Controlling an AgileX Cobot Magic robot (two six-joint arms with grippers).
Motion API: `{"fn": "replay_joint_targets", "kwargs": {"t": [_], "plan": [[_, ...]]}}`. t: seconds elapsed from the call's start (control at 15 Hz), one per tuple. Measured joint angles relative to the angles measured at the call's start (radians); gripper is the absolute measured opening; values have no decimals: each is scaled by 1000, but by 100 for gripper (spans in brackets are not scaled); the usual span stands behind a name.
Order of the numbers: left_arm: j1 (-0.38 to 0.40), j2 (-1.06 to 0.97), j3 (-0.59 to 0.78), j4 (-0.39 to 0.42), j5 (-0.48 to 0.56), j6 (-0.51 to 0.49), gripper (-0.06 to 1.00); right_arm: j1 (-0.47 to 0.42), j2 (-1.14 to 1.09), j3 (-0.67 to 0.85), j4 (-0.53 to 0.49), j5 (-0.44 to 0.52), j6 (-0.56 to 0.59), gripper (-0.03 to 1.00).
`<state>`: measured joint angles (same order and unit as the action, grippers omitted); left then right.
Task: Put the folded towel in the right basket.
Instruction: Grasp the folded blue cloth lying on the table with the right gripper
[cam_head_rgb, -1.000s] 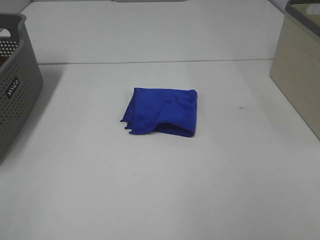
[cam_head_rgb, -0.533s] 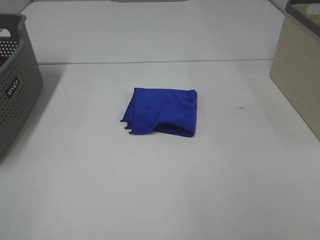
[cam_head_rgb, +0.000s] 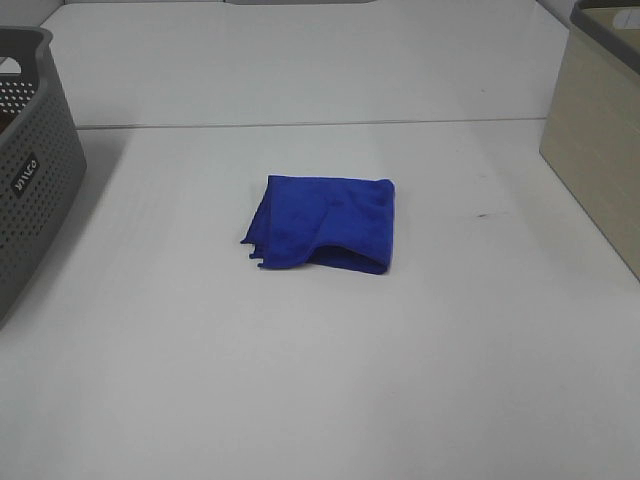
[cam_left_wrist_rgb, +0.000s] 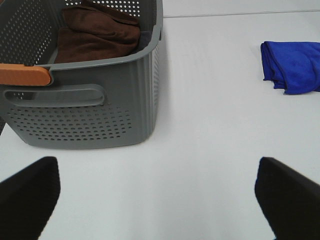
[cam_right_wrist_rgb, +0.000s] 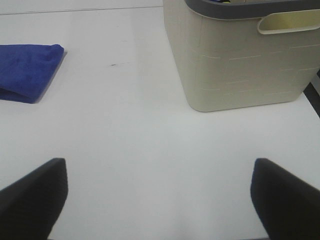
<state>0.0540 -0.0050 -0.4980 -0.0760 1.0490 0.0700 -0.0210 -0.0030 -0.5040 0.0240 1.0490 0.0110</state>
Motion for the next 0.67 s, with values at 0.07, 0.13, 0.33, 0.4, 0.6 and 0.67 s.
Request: {"fn": "replay_joint_targets", "kwargs": {"t": [0.07, 0.13, 0.33, 0.4, 0.6, 0.67], "plan": [[0, 0, 0, 0, 0, 0, 99, 0, 0, 0, 0, 0, 0, 94], [0, 0, 0, 0, 0, 0, 99, 0, 0, 0, 0, 0, 0, 94], [0, 0, 0, 1, 0, 0, 99, 0, 0, 0, 0, 0, 0, 94], [0, 0, 0, 3, 0, 1, 99, 0, 0, 0, 0, 0, 0, 94], [0, 0, 0, 3, 0, 3, 99, 0, 0, 0, 0, 0, 0, 94], [0, 0, 0, 4, 0, 3, 99, 0, 0, 0, 0, 0, 0, 94]]}}
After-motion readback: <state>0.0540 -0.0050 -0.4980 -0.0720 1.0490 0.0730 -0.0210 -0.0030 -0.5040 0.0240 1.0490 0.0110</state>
